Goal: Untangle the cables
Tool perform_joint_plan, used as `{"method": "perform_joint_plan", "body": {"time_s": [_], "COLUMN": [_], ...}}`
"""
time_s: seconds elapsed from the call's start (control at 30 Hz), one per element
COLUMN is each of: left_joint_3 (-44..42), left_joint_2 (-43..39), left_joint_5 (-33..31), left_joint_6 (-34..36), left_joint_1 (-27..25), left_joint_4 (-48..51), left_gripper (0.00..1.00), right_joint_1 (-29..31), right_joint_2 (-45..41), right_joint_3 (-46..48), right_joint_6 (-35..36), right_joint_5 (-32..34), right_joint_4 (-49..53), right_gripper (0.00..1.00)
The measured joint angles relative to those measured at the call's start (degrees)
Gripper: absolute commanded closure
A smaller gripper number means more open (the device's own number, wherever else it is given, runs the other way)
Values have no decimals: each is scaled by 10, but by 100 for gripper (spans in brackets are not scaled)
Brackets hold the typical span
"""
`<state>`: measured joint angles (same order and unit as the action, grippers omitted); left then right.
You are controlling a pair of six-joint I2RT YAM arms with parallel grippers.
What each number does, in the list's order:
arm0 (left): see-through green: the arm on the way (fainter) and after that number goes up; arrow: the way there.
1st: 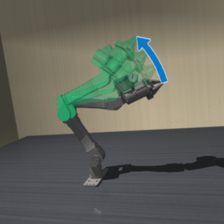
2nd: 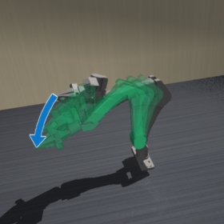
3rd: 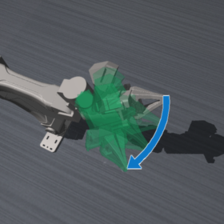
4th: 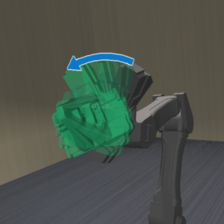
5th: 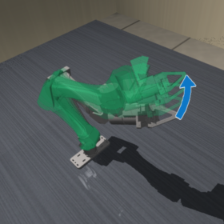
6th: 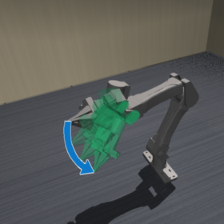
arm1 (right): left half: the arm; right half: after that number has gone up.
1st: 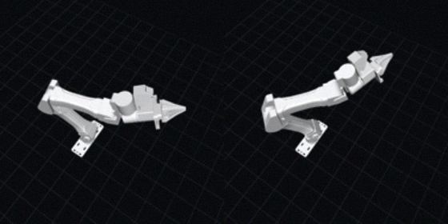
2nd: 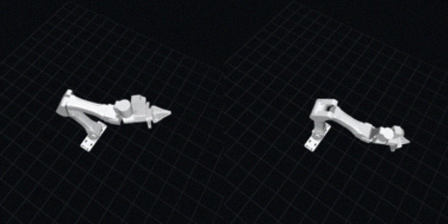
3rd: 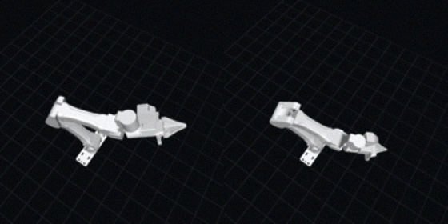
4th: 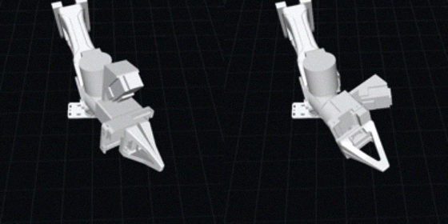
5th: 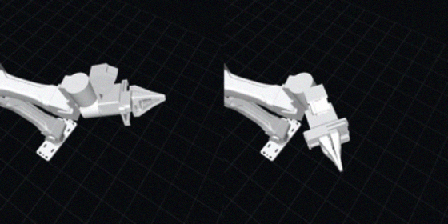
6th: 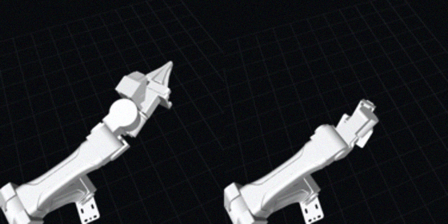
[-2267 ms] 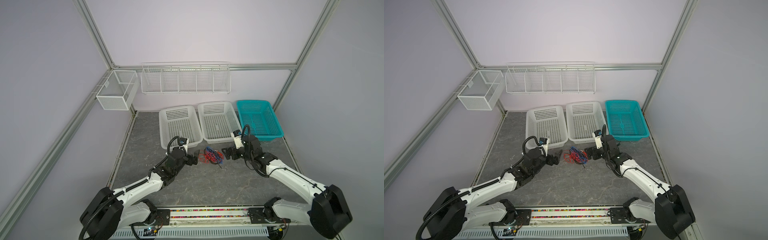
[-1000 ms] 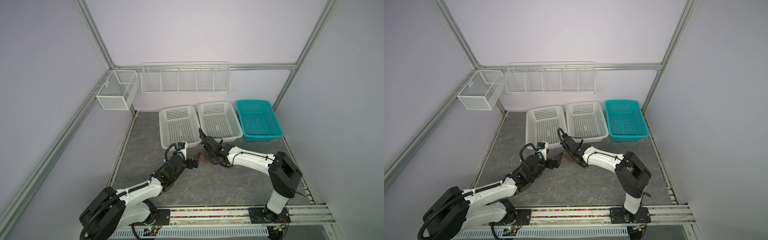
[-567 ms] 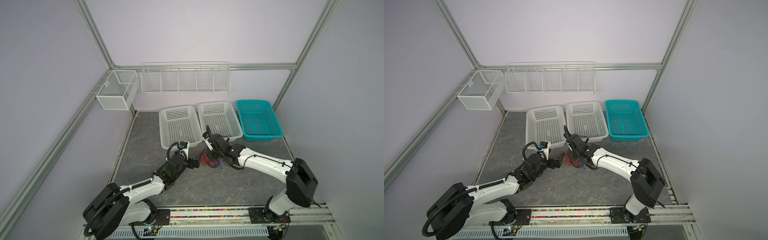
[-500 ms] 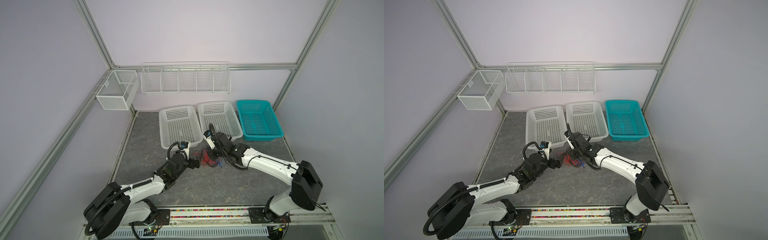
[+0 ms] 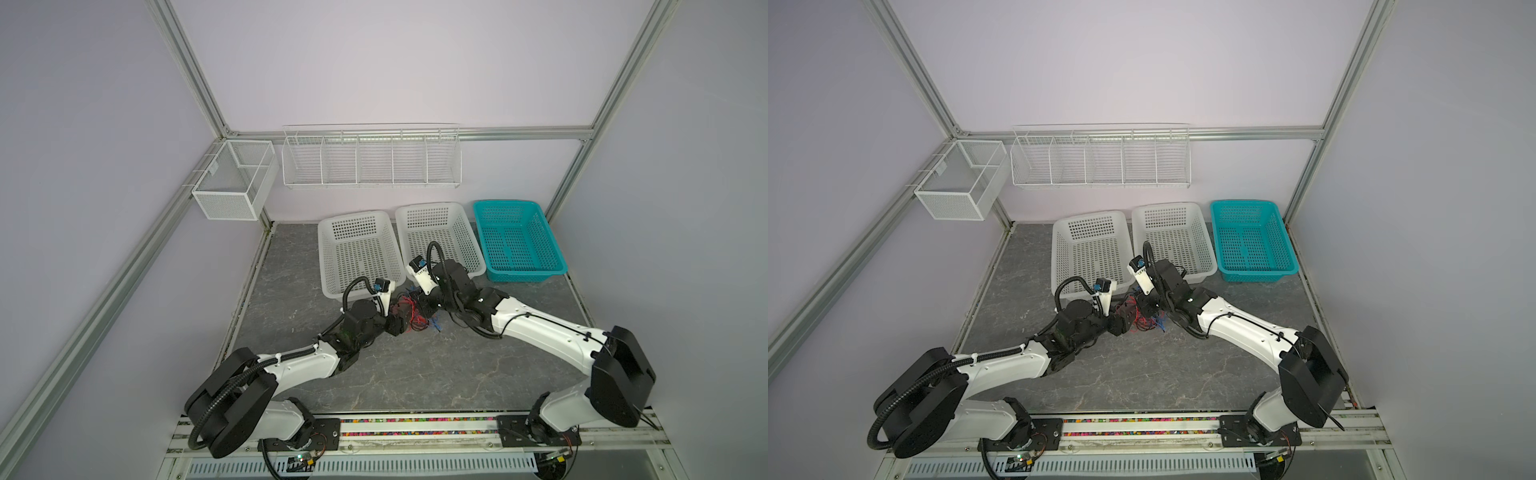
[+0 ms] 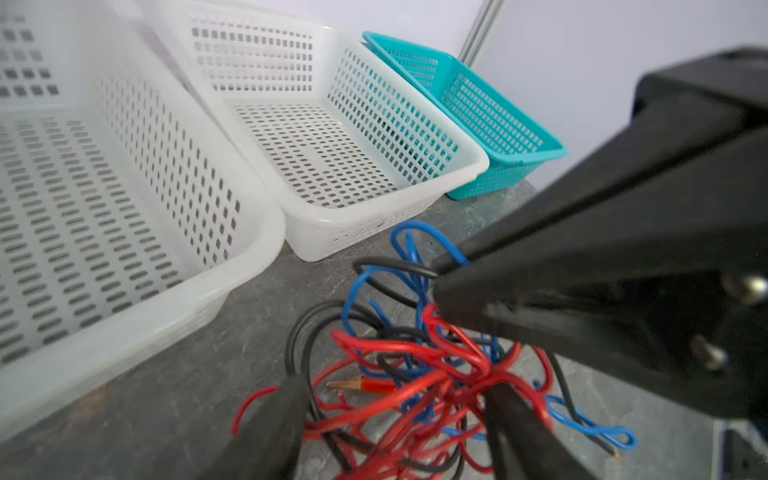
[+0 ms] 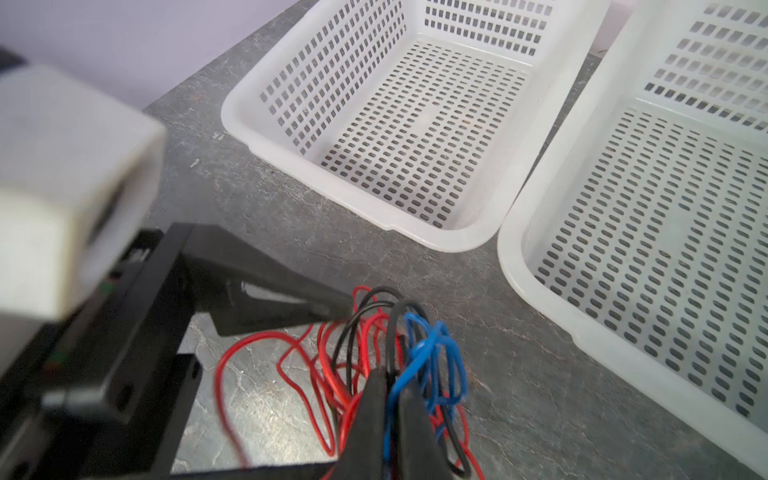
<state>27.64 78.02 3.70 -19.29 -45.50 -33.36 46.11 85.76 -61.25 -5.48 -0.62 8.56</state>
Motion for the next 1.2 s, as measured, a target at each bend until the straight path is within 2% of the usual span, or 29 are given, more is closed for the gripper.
{"method": "perform_joint_plan", "body": {"time_s": [0.03,0.07,0.1,0.23,0.37,0.5,0.87,1.2], "left_joint_3": [2,4,8,10,11,12,-7,-9], "left_joint_2": [4,9,14,25,17,-13,-115,-150], "left_joint_5": [4,9,12,7,-9,-39,-141,-152], "left_joint_6": [-2,-5,-9,-18,-23,-26,-20,5], "left_joint_1": [-3,-4,-6,-4,-9,-13,-15,-17], "left_joint_4": [-4,-9,-11,-14,-14,9,121,182], "left_gripper": [82,99,100,100,100,100,100,100], "right_joint_1": [0,0,-1,-1,0,-3,-55,-86], "right_joint_2": [0,0,0,-15,-35,-67,-189,-210], "right_joint_3": [2,5,6,14,21,33,66,81], "right_joint_6": [0,-1,-1,-2,-7,-19,-33,-40], "right_joint_5": [-3,-4,-5,-15,13,57,119,154], "right_joint_4": [-4,-9,-15,-24,-22,-10,46,116], "right_gripper": [94,94,94,94,94,93,89,93]}}
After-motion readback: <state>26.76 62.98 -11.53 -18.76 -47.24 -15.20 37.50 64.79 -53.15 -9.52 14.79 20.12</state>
